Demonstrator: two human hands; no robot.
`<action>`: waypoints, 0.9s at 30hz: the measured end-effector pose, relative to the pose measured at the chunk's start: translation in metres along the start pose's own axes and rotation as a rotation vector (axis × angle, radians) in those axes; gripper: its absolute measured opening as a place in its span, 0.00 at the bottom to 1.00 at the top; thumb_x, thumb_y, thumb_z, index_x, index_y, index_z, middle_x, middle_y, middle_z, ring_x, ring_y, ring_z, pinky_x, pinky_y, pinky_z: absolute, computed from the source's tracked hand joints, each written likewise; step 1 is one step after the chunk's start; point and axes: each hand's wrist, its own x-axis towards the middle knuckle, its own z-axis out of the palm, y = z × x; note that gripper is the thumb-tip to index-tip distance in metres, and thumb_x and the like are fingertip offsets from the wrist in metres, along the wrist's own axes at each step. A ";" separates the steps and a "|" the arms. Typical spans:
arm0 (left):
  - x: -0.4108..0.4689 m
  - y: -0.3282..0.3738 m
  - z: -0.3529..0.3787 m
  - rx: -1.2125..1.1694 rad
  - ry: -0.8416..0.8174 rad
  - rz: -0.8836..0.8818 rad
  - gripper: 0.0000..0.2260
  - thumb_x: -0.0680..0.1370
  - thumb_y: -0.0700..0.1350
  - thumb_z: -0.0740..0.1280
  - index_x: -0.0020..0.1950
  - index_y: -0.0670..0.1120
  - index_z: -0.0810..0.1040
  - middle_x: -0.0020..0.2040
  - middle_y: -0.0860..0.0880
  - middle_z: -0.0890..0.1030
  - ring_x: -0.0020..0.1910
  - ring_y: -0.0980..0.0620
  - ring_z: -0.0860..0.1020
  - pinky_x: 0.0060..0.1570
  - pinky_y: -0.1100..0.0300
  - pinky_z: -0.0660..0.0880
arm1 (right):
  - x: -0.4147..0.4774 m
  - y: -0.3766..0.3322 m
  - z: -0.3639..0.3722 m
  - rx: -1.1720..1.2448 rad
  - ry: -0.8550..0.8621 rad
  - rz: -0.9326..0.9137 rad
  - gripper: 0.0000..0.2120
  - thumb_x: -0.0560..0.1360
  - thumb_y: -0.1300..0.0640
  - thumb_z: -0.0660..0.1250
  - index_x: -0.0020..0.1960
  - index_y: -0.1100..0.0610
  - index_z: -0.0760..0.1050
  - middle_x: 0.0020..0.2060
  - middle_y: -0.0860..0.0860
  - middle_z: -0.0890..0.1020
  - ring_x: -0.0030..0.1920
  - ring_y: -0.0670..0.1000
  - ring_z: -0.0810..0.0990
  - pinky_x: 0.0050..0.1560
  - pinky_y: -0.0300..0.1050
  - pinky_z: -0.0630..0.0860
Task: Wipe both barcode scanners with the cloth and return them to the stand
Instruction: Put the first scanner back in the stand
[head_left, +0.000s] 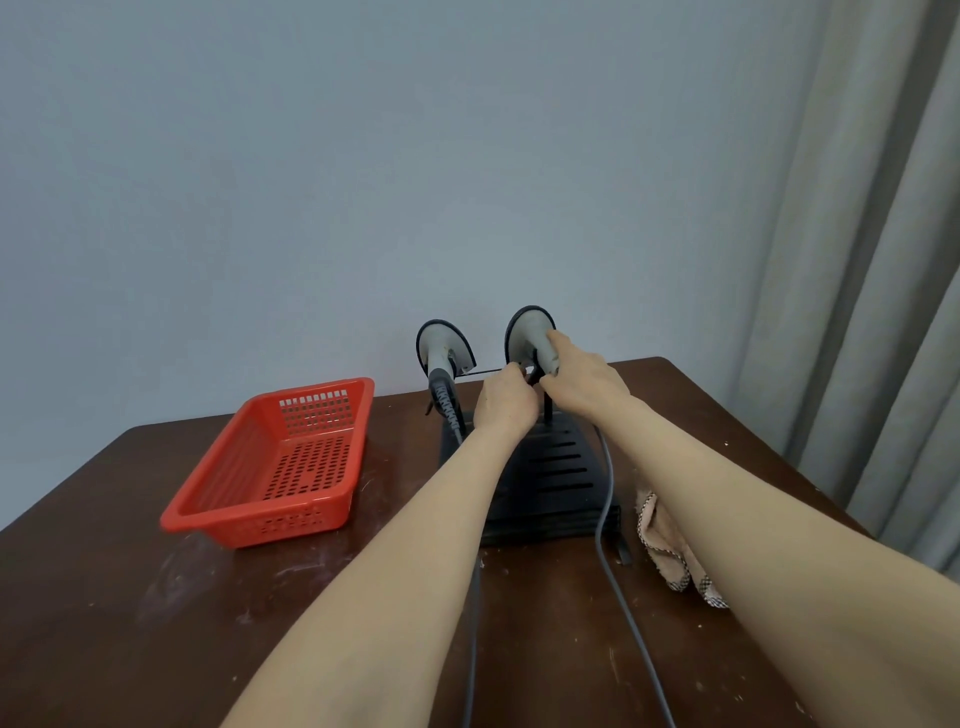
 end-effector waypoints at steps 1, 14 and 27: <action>0.000 0.000 0.000 -0.014 -0.013 0.009 0.13 0.78 0.39 0.56 0.60 0.40 0.74 0.58 0.38 0.77 0.55 0.40 0.75 0.47 0.52 0.73 | 0.000 -0.001 0.000 0.002 0.001 -0.005 0.23 0.74 0.61 0.56 0.68 0.51 0.60 0.49 0.57 0.76 0.47 0.60 0.73 0.42 0.48 0.70; 0.002 -0.006 0.001 -0.032 -0.046 0.000 0.08 0.75 0.39 0.57 0.46 0.41 0.75 0.50 0.39 0.80 0.49 0.40 0.77 0.40 0.55 0.70 | 0.003 -0.004 0.006 0.010 -0.004 0.014 0.26 0.76 0.51 0.59 0.72 0.50 0.55 0.56 0.57 0.77 0.53 0.61 0.76 0.48 0.50 0.74; 0.004 -0.006 -0.001 0.068 -0.013 0.013 0.15 0.78 0.38 0.56 0.63 0.41 0.73 0.61 0.39 0.76 0.59 0.41 0.75 0.51 0.53 0.72 | 0.002 -0.001 0.004 0.017 0.013 0.026 0.32 0.73 0.47 0.65 0.73 0.55 0.56 0.59 0.59 0.72 0.56 0.61 0.75 0.51 0.51 0.72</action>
